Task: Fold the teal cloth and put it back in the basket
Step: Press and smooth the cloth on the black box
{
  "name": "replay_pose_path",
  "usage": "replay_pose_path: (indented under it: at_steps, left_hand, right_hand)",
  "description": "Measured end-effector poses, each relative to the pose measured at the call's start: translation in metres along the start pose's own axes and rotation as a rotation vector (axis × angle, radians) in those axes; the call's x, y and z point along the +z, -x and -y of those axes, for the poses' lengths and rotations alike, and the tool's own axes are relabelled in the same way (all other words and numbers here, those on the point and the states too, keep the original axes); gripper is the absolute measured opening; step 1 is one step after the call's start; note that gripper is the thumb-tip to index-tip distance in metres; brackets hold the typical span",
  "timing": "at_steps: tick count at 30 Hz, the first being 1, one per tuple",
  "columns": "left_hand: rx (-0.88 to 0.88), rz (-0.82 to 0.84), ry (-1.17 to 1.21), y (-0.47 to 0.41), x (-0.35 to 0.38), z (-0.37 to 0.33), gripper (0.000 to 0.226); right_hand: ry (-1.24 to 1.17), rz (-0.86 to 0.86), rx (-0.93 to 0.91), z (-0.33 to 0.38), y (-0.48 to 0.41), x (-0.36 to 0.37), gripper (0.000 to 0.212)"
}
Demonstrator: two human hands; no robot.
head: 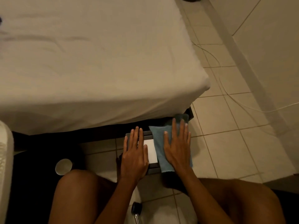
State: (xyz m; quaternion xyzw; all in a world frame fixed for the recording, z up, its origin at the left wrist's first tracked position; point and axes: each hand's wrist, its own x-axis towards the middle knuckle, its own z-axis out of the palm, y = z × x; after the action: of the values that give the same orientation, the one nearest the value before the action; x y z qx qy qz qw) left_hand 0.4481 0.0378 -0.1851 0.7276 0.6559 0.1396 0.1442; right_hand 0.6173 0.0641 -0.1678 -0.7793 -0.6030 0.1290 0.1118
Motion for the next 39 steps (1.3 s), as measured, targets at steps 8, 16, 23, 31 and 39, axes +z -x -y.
replay_pose_path:
  at_steps: [8,16,23,31,39]
  left_hand:
    - [0.014,-0.015,0.021,0.000,-0.002,-0.002,0.056]
    - [0.018,-0.013,0.042,0.000,-0.003,-0.001,0.057]
    - [0.004,-0.009,0.086,0.001,-0.005,0.002,0.057]
    - [-0.191,-0.038,0.402,0.005,-0.025,-0.003,0.041]
    - [-0.346,0.086,0.755,-0.002,-0.054,-0.032,0.017]
  right_hand:
    - [0.085,0.045,-0.085,0.004,0.003,0.009,0.072]
    - [0.036,0.032,-0.069,0.018,0.043,0.015,0.072]
    - [-0.141,0.139,-0.102,0.010,0.041,-0.006,0.071]
    - [-0.252,0.185,-0.089,-0.003,0.050,-0.049,0.044]
    - [-0.255,0.276,-0.171,-0.007,0.094,-0.043,0.049]
